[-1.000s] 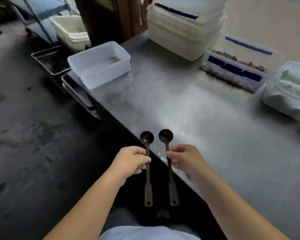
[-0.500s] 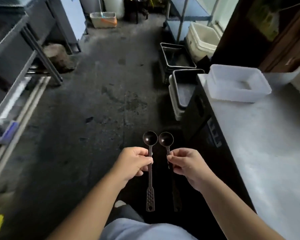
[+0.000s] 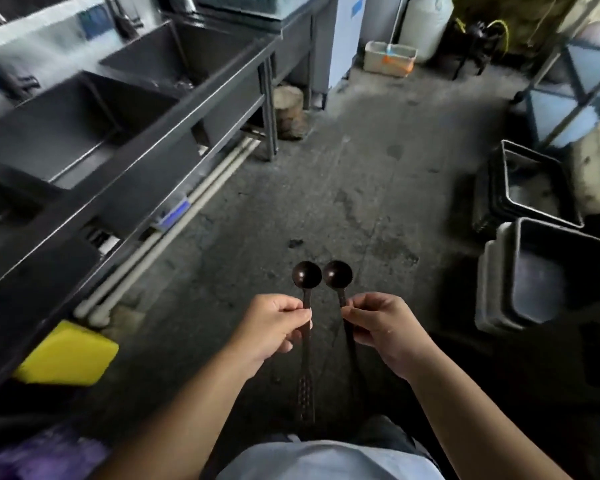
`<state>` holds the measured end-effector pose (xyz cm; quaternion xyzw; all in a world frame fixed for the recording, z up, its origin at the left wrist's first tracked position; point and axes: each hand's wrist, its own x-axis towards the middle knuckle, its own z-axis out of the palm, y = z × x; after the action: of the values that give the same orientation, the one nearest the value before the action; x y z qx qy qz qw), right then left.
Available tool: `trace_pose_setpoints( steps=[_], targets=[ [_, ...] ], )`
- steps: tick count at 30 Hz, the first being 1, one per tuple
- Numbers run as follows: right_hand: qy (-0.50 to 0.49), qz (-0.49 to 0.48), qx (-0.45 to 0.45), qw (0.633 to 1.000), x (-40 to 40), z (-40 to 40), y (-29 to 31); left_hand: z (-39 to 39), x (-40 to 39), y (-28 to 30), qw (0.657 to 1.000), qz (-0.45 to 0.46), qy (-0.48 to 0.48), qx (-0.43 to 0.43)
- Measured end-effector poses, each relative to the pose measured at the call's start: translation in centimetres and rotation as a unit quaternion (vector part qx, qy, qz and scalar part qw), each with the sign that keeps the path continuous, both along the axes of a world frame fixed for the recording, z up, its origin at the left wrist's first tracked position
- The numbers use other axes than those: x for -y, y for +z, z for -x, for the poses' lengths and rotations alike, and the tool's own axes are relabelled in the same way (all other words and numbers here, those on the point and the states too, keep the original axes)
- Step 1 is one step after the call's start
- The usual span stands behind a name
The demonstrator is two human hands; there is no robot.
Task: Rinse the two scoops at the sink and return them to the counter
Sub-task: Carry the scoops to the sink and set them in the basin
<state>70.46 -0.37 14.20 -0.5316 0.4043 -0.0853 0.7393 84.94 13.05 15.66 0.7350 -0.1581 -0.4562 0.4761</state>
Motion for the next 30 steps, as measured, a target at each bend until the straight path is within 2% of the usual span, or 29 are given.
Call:
trace_pose_setpoints(
  steps=[5, 11, 19, 23, 30],
  targets=[
    [0.066, -0.004, 0.013, 0.998, 3.3, -8.4, -0.5, -6.0, 1.4, -0.4, 0.997, -0.009, 0.076, -0.004],
    [0.194, 0.009, 0.045, 0.98, 10.4, -21.4, -1.0, -15.6, 6.0, -0.8, 0.986, 0.002, 0.165, 0.015],
    [0.318, 0.004, 0.034, 0.948, 17.5, -37.2, 0.5, -25.7, 11.2, 0.3, 0.953, 0.013, 0.304, -0.003],
    [0.373, -0.007, 0.039, 0.927, 18.3, -44.4, 0.3, -30.8, 11.6, 0.0, 0.932, 0.019, 0.361, -0.011],
    [0.428, -0.013, 0.046, 0.903, 16.2, -59.1, -0.8, -43.4, 9.4, -1.6, 0.917, 0.026, 0.399, 0.015]
  ],
)
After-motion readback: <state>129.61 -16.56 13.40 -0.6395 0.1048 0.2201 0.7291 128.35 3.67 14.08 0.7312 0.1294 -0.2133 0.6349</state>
